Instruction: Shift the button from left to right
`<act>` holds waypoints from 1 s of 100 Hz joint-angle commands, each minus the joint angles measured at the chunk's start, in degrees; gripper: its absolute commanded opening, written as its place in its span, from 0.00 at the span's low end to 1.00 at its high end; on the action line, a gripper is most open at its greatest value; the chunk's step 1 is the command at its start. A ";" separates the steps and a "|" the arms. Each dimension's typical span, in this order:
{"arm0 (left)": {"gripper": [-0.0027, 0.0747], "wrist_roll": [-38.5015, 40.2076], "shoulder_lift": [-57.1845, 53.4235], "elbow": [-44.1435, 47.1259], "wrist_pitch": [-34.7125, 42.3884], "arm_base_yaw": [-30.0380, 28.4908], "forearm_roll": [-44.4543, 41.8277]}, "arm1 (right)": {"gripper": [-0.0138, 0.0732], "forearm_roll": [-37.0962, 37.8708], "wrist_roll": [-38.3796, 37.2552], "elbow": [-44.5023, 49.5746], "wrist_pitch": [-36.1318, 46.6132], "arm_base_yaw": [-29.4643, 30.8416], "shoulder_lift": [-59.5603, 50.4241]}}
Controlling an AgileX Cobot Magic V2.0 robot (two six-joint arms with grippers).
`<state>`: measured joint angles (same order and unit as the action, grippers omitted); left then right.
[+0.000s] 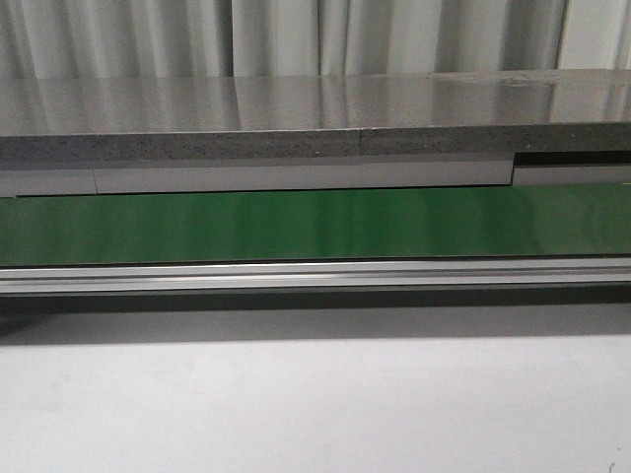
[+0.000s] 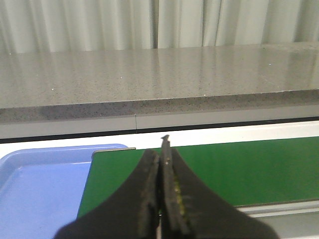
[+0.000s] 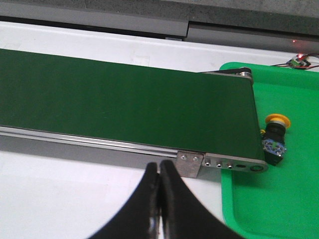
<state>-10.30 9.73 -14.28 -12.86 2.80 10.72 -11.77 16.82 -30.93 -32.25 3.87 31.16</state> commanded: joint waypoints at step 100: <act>0.01 0.14 0.51 -1.52 4.75 0.60 0.35 | 0.08 -0.59 -5.96 6.93 11.45 -0.09 -5.06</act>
<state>-10.30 9.73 -14.28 -12.86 2.80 10.72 -11.82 13.94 -25.12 -27.23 3.87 28.58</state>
